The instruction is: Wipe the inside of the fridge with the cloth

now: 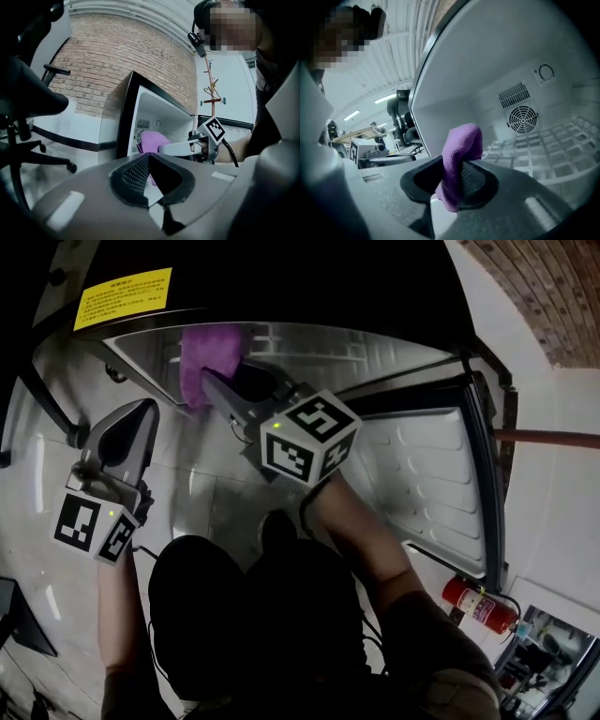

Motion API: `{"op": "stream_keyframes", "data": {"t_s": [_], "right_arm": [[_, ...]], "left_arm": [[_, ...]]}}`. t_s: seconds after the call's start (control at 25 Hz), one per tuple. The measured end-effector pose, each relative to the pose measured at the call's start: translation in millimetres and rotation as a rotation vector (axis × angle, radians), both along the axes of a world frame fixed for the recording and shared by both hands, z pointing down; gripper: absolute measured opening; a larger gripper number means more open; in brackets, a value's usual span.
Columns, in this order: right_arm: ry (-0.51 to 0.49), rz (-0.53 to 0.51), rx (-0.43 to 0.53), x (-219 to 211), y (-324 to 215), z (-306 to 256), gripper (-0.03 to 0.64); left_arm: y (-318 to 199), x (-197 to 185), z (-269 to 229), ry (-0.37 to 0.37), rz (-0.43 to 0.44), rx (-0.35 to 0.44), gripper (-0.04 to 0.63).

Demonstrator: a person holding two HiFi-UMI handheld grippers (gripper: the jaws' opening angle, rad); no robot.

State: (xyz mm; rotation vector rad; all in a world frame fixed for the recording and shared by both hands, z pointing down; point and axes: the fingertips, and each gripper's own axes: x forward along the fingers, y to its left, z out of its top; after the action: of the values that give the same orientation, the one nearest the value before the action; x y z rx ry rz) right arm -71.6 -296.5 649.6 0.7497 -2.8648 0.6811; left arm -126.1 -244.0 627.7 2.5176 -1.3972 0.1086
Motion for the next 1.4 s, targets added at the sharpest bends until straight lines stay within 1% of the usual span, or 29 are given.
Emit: {"op": "stream_keyframes", "data": {"t_s": [0.16,0.32,0.48,0.68,0.8,1.04,1.08,1.2,1.24,1.32,1.4], "right_arm": [[-0.043,-0.012,0.064,-14.8,-10.2,-19.2,0.077],[-0.095,-0.012,0.155,-32.0,-28.0,-45.0,0.077],[-0.116,-0.032,0.182,-50.8,-40.5,-55.1,0.077],[-0.069,-0.036,0.167,-64.7,-55.6,-45.6,0.077],[0.006,-0.033,0.155,-69.3,-64.0,-32.7,0.077],[0.226,-0.028,0.176,-73.3,-75.0,-12.6,0.075],[0.289,-0.032,0.184,-73.2,-75.8,-6.2,0.076],[0.532,-0.06,0.254,-71.8,-74.7,19.0,0.077],[0.584,-0.059,0.28,-71.7,-73.5,23.9,0.077],[0.632,-0.045,0.321,-72.7,-71.8,27.6,0.077],[0.647,-0.035,0.341,-72.4,-71.4,26.7,0.077]], "left_arm": [[-4.6,-15.5,-7.9,-0.024,-0.018,0.041,0.017],[-9.9,-19.8,-20.9,-0.041,0.0,0.079,0.017],[-12.7,-22.0,-27.4,-0.039,-0.005,0.088,0.017],[-12.3,-27.8,-32.0,-0.043,-0.015,0.102,0.017],[-10.0,-33.1,-30.0,-0.043,-0.026,0.092,0.018],[-1.6,-35.2,-23.9,-0.056,-0.029,0.075,0.017],[-0.7,-35.6,-23.8,-0.058,-0.03,0.074,0.017],[0.6,-36.7,-25.3,-0.064,-0.031,0.077,0.017],[0.8,-37.2,-26.2,-0.065,-0.031,0.08,0.017],[1.3,-38.6,-27.2,-0.067,-0.033,0.083,0.017],[1.8,-39.8,-26.9,-0.067,-0.037,0.082,0.018]]}}
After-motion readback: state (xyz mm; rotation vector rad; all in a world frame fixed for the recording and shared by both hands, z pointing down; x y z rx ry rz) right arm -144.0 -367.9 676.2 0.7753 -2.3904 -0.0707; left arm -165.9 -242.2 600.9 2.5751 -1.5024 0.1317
